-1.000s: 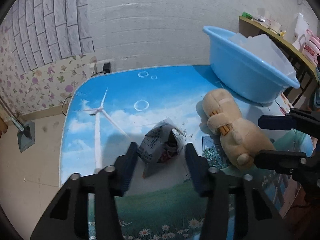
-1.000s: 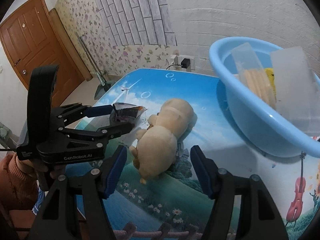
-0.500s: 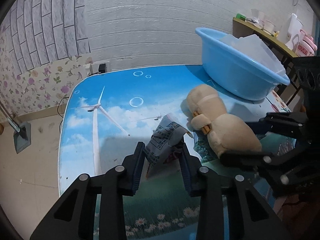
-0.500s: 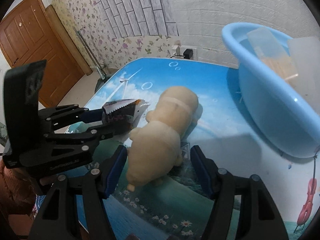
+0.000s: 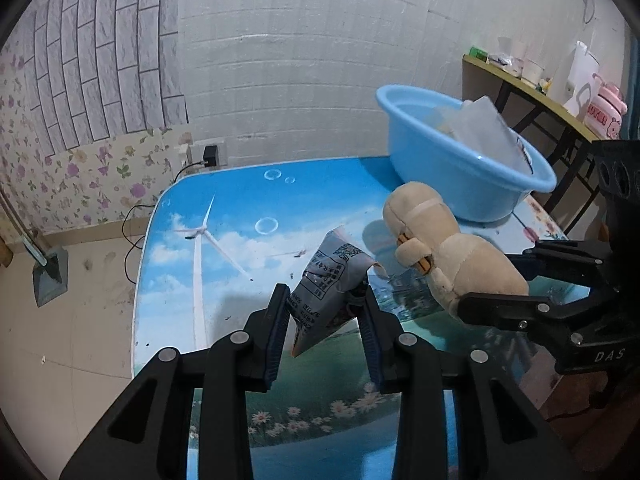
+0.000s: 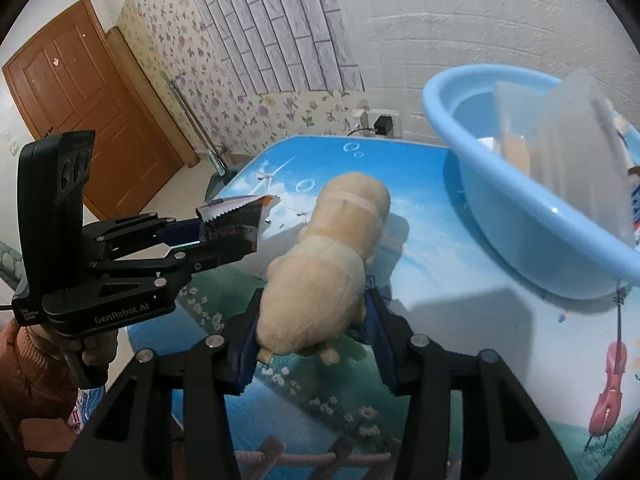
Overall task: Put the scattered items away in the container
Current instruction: 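Grasp the printed snack bag with the left tool while the right tool grasps the tan plush dog, then carry the snack bag and plush dog over the basin and release both inside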
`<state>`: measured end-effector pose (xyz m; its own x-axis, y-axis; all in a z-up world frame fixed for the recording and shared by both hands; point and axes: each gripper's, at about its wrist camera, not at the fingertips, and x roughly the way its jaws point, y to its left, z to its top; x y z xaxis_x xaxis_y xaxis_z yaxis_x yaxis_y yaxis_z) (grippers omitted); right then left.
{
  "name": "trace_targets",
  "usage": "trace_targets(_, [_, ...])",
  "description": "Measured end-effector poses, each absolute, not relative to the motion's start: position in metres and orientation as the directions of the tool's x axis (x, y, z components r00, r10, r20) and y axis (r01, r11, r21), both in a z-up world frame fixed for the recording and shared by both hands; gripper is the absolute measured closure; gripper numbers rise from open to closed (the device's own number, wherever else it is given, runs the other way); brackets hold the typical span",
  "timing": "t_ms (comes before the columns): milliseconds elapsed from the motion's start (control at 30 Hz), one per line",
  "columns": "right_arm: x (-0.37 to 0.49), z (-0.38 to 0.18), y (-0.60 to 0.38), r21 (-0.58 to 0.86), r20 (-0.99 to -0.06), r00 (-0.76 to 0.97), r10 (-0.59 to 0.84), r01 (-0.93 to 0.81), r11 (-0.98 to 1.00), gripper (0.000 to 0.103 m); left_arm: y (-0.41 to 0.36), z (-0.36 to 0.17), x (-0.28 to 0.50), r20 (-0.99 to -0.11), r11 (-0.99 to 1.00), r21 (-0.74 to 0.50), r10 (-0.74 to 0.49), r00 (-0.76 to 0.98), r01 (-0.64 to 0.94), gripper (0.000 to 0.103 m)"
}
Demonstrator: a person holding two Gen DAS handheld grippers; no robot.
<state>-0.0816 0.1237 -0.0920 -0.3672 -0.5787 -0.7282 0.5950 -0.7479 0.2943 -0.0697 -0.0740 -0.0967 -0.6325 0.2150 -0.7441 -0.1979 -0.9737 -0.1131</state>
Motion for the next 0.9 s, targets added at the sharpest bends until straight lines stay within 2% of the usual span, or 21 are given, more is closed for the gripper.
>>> trace_targets(500, [-0.049, -0.041, 0.175, 0.269, -0.606, -0.507, -0.612, 0.594, -0.758, 0.056, -0.038, -0.063, -0.06, -0.697, -0.972, -0.116, 0.227, -0.68, -0.205, 0.07])
trace_targets(900, [-0.063, -0.02, 0.243, 0.226, -0.54, -0.666, -0.515, 0.474, -0.851, 0.056, 0.009, -0.029, -0.095, -0.643, -0.955, -0.099, 0.276, -0.714, -0.28, 0.07])
